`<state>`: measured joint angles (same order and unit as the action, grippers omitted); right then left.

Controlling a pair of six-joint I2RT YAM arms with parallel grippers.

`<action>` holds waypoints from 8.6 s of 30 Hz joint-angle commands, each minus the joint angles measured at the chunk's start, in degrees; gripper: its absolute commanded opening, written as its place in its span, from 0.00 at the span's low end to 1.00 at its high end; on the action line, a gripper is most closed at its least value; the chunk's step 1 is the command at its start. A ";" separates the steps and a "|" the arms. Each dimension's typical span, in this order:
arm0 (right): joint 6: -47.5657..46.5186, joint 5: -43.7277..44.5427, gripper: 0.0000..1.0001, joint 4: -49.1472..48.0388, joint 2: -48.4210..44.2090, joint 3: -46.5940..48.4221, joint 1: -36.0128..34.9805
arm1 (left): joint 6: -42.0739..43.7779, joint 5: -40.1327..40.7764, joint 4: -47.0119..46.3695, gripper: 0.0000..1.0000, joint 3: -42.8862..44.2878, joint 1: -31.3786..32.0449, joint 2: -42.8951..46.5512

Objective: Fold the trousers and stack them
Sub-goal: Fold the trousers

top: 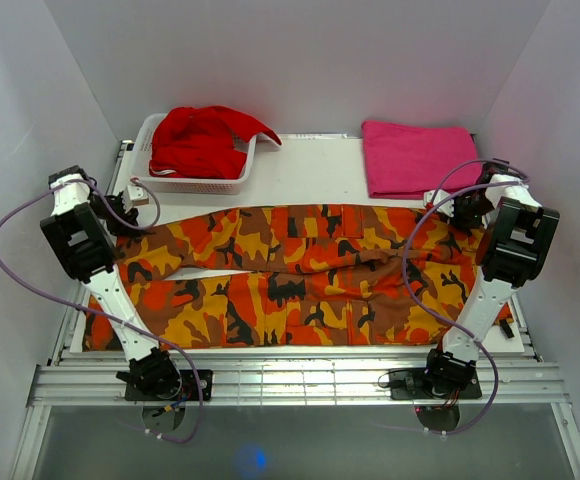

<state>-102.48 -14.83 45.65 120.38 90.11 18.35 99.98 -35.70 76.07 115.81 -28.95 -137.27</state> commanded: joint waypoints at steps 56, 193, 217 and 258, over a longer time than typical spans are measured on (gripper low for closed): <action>-40.15 -27.56 0.08 14.45 -44.44 -31.38 40.16 | 15.08 -20.33 -6.58 0.00 -46.36 -35.36 51.75; 71.27 -1.95 0.89 11.65 -38.91 -39.30 24.27 | -52.96 -0.07 -40.39 0.64 -74.15 16.73 61.78; 68.11 -7.50 0.84 11.58 -22.29 -35.44 27.71 | -58.15 0.90 -44.52 0.64 -73.36 18.84 57.21; 56.69 -9.17 0.58 25.46 -28.79 -23.74 25.33 | -56.92 1.53 -44.36 0.46 -71.34 19.02 51.99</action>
<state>-42.02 -27.14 68.14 93.47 67.99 43.16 40.51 -32.77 26.33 45.04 -10.26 -88.47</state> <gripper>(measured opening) 0.516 0.446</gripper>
